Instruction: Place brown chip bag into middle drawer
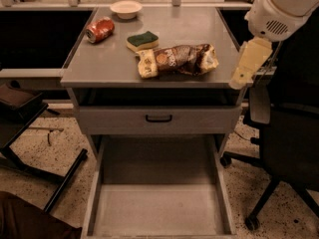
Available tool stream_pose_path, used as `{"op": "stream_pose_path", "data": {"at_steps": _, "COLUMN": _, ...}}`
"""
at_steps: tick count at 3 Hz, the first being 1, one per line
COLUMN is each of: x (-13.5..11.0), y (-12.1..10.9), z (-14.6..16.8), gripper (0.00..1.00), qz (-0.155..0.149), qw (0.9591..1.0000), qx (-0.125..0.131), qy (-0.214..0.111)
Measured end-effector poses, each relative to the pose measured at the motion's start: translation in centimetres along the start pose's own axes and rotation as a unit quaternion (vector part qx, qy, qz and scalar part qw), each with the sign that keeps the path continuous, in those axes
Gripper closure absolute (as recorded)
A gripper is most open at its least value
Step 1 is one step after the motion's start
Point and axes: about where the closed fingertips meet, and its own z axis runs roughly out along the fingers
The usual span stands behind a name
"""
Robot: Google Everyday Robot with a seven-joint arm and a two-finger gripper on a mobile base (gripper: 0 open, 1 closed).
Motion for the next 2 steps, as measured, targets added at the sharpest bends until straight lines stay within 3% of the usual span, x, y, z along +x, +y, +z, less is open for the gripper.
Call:
{"op": "stream_pose_path", "data": {"at_steps": 1, "x": -2.85, "y": -2.6, "z": 3.26, "gripper": 0.0, "qz": 0.01, "qw": 0.9989, "qx": 0.005, "qy": -0.045}}
{"op": "stream_pose_path", "data": {"at_steps": 2, "x": -2.85, "y": -2.6, "z": 3.26, "gripper": 0.0, "qz": 0.01, "qw": 0.9989, "qx": 0.005, "qy": -0.045}}
